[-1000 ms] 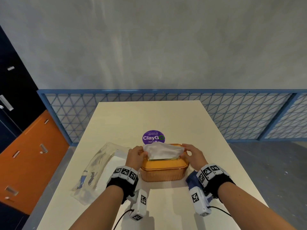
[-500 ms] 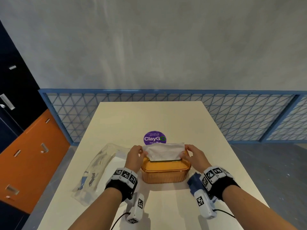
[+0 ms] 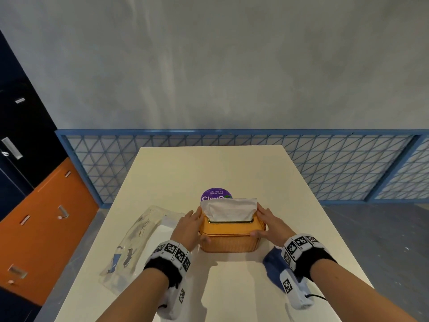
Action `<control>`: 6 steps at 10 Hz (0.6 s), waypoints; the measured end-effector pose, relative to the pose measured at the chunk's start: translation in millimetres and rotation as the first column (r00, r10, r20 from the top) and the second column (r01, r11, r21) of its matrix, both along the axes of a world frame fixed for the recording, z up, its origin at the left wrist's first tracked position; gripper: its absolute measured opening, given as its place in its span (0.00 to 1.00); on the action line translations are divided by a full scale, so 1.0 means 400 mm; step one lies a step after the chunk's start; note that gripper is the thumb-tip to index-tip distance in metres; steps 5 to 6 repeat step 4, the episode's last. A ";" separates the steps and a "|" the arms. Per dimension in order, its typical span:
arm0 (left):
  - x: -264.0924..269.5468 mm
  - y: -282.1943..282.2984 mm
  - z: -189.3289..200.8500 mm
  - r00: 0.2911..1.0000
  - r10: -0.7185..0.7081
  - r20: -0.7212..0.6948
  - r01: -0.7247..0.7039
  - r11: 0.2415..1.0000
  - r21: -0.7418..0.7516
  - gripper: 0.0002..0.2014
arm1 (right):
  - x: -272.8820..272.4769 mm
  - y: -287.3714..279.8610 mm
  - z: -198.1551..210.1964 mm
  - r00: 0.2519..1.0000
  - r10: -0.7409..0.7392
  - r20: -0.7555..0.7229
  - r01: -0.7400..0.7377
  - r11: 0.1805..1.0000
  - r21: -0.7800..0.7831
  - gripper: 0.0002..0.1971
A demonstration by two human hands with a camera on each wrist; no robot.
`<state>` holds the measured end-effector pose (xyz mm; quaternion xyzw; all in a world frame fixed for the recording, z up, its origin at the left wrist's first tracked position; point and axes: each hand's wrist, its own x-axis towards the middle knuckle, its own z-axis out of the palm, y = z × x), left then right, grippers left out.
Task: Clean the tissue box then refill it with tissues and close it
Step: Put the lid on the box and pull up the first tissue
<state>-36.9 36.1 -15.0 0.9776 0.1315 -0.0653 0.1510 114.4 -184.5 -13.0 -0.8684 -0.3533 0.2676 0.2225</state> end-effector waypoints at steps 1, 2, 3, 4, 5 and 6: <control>0.028 0.013 0.004 1.000 0.007 -0.027 -0.005 0.999 0.051 0.42 | 0.018 0.018 0.000 0.999 0.006 0.038 -0.003 0.998 -0.064 0.47; 0.034 0.015 0.007 0.999 0.017 -0.046 -0.014 0.998 0.065 0.41 | 0.024 0.025 0.010 0.998 0.013 0.054 -0.007 0.994 -0.108 0.46; 0.028 0.008 0.014 0.998 0.049 -0.034 -0.047 0.997 0.063 0.42 | 0.024 0.030 0.015 0.999 0.016 0.050 -0.010 0.992 -0.128 0.46; -0.016 -0.010 0.022 0.991 0.134 0.027 -0.132 0.990 -0.046 0.51 | 0.004 0.001 0.036 0.995 -0.083 0.056 0.084 0.996 -0.007 0.43; -0.016 -0.010 0.022 0.991 0.134 0.027 -0.132 0.990 -0.046 0.51 | 0.004 0.001 0.036 0.995 -0.083 0.056 0.084 0.996 -0.007 0.43; -0.016 -0.010 0.022 0.991 0.134 0.027 -0.132 0.990 -0.046 0.51 | 0.004 0.001 0.036 0.995 -0.083 0.056 0.084 0.996 -0.007 0.43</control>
